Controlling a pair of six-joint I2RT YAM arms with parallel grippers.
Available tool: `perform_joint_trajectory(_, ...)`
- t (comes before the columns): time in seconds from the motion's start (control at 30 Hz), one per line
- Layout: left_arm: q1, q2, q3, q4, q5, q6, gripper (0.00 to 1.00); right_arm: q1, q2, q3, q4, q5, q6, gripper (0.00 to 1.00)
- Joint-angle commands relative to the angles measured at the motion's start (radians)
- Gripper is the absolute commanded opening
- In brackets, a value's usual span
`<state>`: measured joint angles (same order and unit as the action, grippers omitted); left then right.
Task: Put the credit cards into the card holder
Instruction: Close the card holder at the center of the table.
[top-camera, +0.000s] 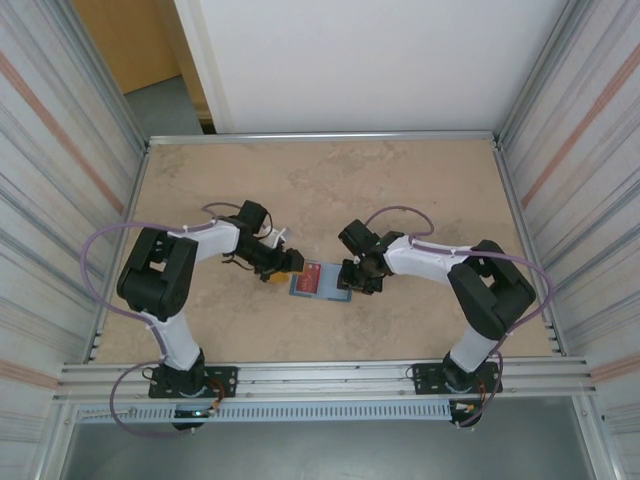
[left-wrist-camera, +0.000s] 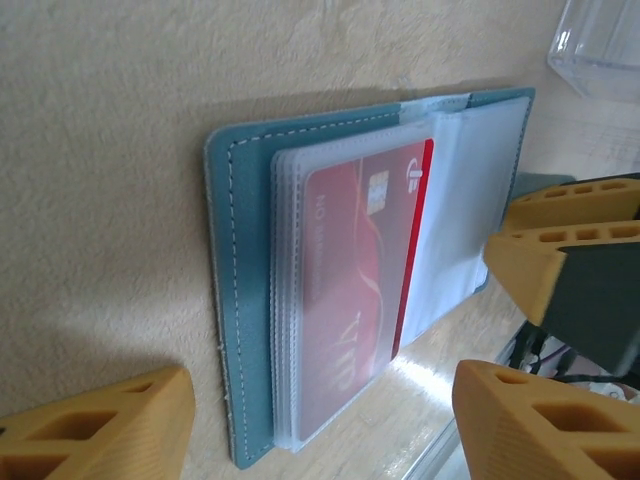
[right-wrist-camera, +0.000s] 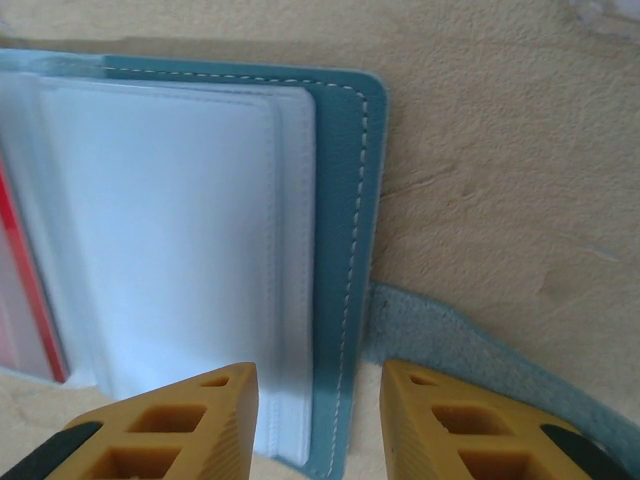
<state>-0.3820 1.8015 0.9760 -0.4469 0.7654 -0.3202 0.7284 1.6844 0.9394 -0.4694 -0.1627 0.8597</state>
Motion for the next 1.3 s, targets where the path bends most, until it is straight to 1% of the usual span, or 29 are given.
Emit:
perform_joint_trajectory(0.0, -0.029, 0.057, 0.003, 0.029, 0.059, -0.050, 0.69, -0.005, 0.035, 0.027, 0.007, -0.014, 0.010, 0.35)
perform_joint_trajectory(0.1, -0.038, 0.060, 0.009, 0.042, 0.091, -0.058, 0.68, 0.000, 0.044, 0.024, 0.021, -0.018, 0.013, 0.35)
perform_joint_trajectory(0.27, -0.038, 0.039, 0.014, 0.079, 0.158, -0.078, 0.64, 0.007, 0.062, 0.025, 0.042, -0.030, 0.017, 0.35)
perform_joint_trajectory(0.67, -0.038, -0.074, -0.018, 0.168, 0.269, -0.103, 0.56, 0.005, 0.070, 0.024, 0.050, -0.032, 0.010, 0.34)
perform_joint_trajectory(0.77, -0.040, -0.059, -0.026, 0.196, 0.285, -0.125, 0.55, 0.006, 0.070, 0.022, 0.053, -0.032, 0.009, 0.34)
perform_joint_trajectory(0.97, -0.053, 0.029, -0.001, 0.209, 0.323, -0.150, 0.52, 0.000, 0.051, 0.008, 0.062, -0.036, 0.013, 0.34)
perform_joint_trajectory(1.1, -0.078, 0.069, 0.041, 0.219, 0.380, -0.169, 0.50, 0.001, 0.012, -0.004, 0.064, -0.034, 0.009, 0.31)
perform_joint_trajectory(1.27, -0.097, 0.093, 0.048, 0.292, 0.451, -0.225, 0.47, -0.005, -0.034, -0.013, 0.040, -0.022, 0.001, 0.30)
